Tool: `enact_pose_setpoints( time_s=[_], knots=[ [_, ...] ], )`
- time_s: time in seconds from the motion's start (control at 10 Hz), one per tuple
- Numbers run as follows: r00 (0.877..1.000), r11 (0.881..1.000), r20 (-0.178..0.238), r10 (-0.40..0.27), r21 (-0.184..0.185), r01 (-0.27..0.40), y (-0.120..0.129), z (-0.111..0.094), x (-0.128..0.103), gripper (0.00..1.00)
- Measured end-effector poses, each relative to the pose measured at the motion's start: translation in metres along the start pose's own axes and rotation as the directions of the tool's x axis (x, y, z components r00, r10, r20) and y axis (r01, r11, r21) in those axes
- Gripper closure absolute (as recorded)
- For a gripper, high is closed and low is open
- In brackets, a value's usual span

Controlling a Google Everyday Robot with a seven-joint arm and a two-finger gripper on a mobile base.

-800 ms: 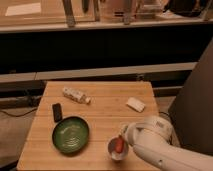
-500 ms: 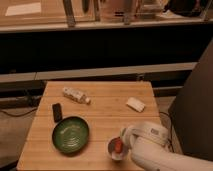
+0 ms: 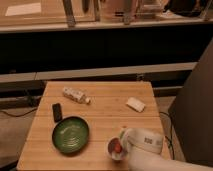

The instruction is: Place the pepper in the ceramic cup

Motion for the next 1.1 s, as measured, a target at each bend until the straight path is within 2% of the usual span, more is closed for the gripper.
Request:
enact_pose_setpoints(
  time_s=[0.5, 0.6, 1.1],
  knots=[
    [1.0, 1.0, -0.01, 0.004, 0.006, -0.004, -0.0001, -0.0017, -0.001, 1.0],
    [1.0, 1.0, -0.007, 0.004, 0.007, -0.004, -0.0002, -0.0024, -0.0008, 0.97],
    [1.0, 1.0, -0.002, 0.0, 0.009, 0.0, 0.002, -0.0036, -0.0008, 0.5]
  ],
)
